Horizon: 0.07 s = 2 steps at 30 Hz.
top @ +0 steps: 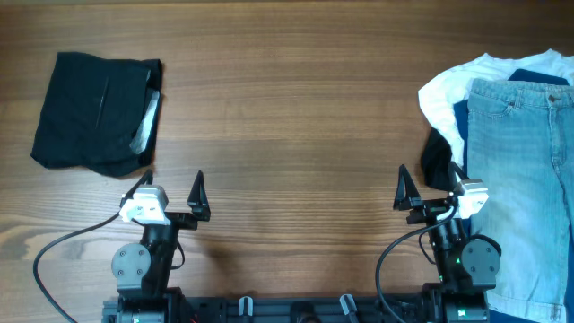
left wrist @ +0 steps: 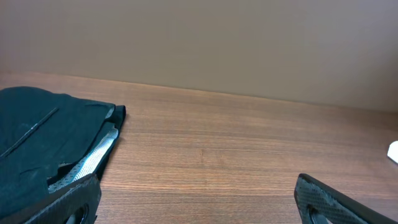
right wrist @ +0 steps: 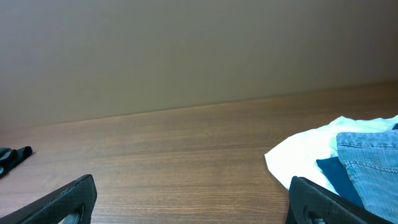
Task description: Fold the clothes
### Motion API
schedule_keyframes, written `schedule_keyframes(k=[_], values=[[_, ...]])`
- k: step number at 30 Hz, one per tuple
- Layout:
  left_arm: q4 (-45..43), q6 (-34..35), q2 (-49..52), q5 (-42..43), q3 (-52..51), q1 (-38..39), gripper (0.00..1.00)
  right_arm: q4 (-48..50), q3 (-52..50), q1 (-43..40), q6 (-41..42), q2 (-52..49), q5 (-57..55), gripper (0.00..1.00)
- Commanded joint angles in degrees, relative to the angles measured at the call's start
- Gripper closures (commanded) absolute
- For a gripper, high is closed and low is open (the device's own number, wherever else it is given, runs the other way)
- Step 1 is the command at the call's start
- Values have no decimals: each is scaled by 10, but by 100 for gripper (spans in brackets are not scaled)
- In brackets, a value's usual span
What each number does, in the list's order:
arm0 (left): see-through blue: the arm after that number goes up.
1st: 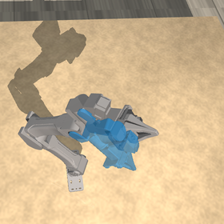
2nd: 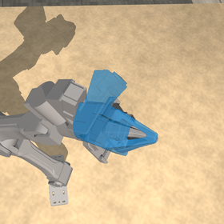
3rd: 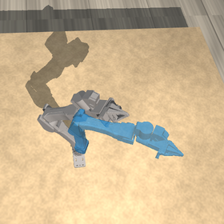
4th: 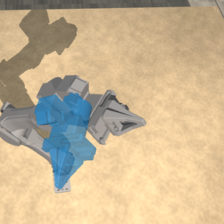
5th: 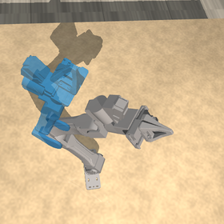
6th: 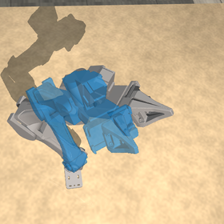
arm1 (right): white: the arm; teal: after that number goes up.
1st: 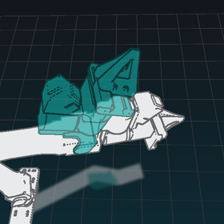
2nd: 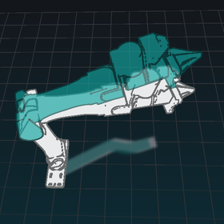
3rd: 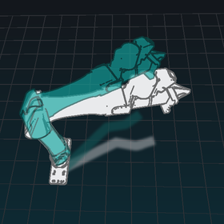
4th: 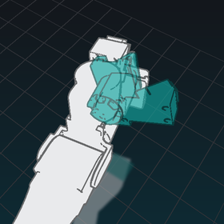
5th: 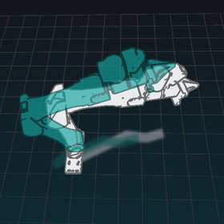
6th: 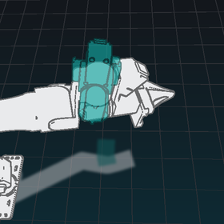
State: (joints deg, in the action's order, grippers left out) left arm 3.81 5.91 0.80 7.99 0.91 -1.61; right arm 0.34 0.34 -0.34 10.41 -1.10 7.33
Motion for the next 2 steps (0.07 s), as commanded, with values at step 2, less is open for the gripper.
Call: schedule_keyframes(k=[2], values=[[-2,6,-5,1,-6,3,0,3,0,-3,7,5,6,0]])
